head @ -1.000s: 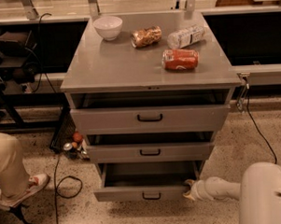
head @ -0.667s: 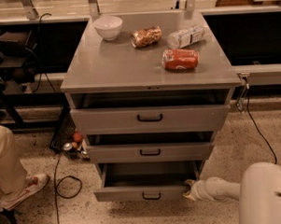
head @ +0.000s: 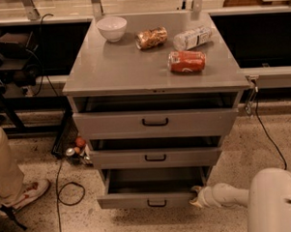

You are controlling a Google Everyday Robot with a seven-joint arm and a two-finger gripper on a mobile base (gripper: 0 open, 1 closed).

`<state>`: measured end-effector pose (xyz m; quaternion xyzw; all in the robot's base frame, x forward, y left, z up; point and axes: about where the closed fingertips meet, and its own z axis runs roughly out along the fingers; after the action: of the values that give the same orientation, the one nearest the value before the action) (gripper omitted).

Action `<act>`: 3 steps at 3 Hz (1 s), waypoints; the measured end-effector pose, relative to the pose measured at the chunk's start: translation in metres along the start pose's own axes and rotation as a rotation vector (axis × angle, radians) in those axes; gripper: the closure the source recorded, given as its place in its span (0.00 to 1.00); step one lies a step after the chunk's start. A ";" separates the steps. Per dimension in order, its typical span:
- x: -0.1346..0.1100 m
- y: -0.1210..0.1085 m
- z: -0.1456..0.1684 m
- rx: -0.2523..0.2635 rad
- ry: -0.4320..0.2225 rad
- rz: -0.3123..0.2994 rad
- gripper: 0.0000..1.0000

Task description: Open bottom drawer

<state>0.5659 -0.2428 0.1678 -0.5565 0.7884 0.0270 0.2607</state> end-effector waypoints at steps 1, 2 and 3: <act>0.000 0.002 0.001 -0.006 0.004 -0.006 0.02; -0.001 0.005 0.003 -0.017 0.013 -0.017 0.00; -0.009 0.010 0.011 -0.049 0.058 -0.079 0.00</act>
Offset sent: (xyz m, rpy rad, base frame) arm -0.0034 0.0029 -0.0031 -0.0297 0.0218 0.0312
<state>0.5634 -0.2272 0.1601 -0.5939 0.7722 0.0201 0.2249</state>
